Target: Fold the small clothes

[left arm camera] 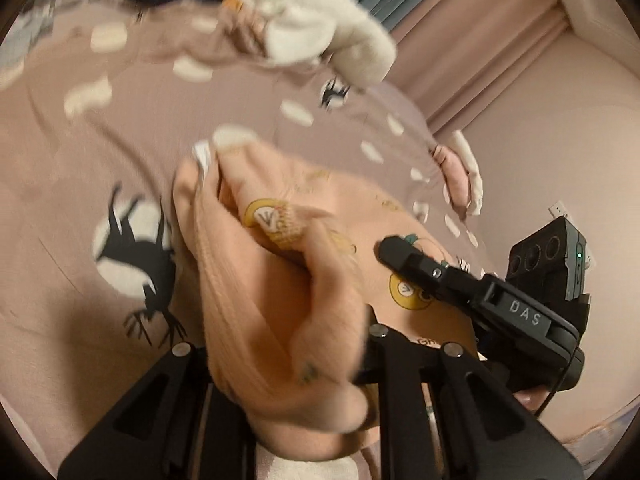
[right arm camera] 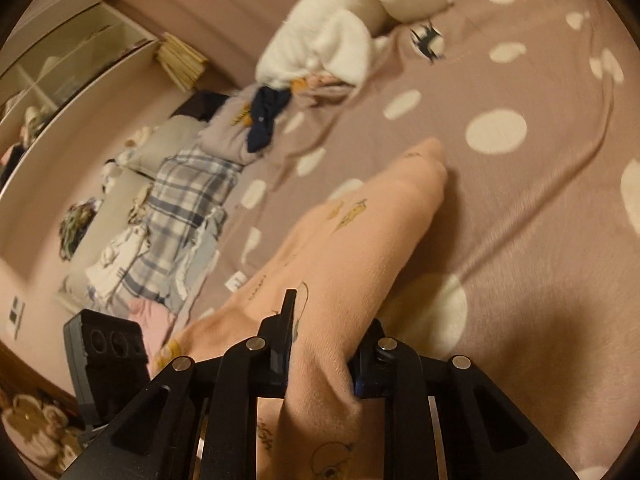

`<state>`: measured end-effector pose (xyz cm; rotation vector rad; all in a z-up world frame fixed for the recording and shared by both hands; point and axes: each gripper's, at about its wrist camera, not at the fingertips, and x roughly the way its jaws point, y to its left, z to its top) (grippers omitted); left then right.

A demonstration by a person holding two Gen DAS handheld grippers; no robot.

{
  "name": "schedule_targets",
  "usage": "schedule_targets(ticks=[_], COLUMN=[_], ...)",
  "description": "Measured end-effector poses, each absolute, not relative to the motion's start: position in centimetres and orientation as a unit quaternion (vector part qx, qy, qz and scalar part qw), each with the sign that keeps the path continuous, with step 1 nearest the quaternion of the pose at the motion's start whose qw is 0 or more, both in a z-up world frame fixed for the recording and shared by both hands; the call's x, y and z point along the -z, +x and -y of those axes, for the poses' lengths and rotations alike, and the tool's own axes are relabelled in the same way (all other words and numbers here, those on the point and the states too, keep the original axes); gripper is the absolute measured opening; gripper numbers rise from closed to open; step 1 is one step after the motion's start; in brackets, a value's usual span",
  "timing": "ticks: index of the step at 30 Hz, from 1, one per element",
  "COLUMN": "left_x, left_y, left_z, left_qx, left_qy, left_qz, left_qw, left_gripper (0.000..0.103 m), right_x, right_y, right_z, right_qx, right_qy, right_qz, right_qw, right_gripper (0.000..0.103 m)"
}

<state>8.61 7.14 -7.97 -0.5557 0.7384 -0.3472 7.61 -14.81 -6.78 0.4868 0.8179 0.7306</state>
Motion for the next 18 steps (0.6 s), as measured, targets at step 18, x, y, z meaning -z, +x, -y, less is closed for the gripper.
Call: schedule_targets(ticks=[18], left_x=[1.0], left_y=[10.1], left_z=[-4.1], left_qx=[0.184], left_qy=[-0.203], left_qz=[-0.309], left_qw=[0.911], left_gripper=[0.016], right_x=[0.7], right_y=[8.4], right_z=[16.6], right_qx=[-0.365], right_qy=[0.211], right_qz=[-0.317], right_qw=[0.849], right_gripper=[0.021])
